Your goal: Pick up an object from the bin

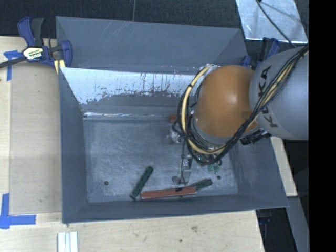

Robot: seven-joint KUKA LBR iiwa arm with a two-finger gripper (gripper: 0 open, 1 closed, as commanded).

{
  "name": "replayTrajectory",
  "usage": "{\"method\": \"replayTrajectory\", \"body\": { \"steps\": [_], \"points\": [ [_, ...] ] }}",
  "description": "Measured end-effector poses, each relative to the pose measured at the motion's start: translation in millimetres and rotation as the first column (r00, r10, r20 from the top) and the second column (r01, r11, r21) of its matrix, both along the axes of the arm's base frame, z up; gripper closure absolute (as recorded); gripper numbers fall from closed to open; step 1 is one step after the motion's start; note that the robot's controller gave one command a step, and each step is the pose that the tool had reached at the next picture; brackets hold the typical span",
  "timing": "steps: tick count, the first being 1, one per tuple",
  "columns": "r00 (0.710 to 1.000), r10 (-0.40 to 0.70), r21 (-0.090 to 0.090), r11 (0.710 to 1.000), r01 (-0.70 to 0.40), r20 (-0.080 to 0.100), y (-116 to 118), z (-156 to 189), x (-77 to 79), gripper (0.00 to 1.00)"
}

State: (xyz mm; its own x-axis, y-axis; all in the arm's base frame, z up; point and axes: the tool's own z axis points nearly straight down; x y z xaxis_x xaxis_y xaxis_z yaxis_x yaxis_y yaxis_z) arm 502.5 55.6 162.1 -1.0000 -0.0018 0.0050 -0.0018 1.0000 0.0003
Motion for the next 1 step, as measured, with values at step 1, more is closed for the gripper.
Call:
{"method": "replayTrajectory", "body": {
  "steps": [1],
  "points": [
    [0.982,0.188,0.001,0.982,-0.188,0.002,54.9,-53.4,-7.5,0.00]
  ]
}}
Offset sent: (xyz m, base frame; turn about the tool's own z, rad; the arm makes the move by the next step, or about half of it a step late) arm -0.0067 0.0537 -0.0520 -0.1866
